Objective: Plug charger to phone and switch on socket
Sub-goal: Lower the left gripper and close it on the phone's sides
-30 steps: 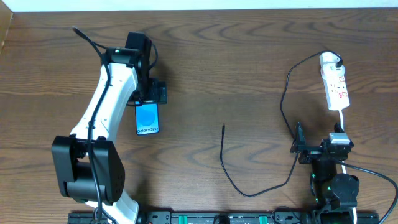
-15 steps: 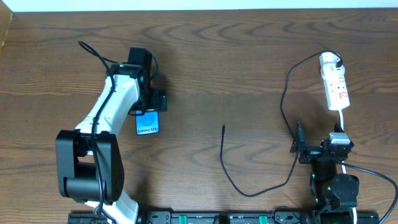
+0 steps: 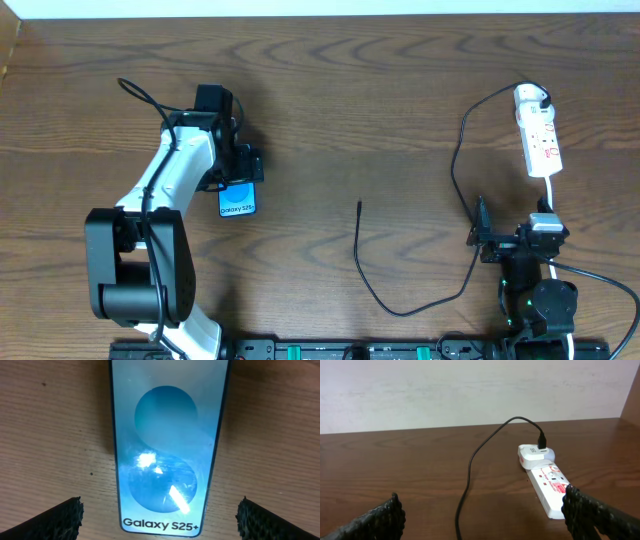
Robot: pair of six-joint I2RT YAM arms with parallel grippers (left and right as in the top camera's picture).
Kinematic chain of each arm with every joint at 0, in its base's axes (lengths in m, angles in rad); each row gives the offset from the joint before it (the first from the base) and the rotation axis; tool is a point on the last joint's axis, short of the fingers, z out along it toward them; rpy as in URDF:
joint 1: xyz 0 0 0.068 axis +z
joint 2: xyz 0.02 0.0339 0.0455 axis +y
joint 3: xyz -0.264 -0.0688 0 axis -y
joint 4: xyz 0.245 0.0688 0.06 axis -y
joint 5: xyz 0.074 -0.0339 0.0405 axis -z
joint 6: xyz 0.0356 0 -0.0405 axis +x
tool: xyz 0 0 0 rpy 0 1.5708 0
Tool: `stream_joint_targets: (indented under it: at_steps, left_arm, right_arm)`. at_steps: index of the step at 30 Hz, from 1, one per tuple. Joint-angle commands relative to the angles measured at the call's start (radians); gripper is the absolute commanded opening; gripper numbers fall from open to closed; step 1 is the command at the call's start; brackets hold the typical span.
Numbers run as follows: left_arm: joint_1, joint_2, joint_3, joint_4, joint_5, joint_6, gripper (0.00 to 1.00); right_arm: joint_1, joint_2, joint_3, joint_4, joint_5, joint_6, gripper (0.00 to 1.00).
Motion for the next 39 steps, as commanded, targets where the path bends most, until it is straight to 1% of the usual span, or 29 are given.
stream_joint_targets:
  at_steps: [1,8,18,39]
  left_arm:
    - [0.003,0.012,-0.004,0.004,0.027,0.003,0.98]
    - [0.003,0.031,-0.004,0.052,0.026,0.002,0.98]
    - [0.003,0.114,-0.004,0.092,0.019,0.002,0.98]
    - [0.004,0.116,-0.004,0.14,-0.025,0.002,0.98]
  right_arm:
    - [0.005,-0.006,-0.004,-0.001,0.004,0.013,0.99]
    - [0.005,-0.006,-0.004,0.0,0.004,0.013,0.99]
    - [0.005,-0.006,-0.004,-0.001,0.004,0.013,0.99]
    - [0.005,-0.006,-0.004,-0.001,0.004,0.013,0.99]
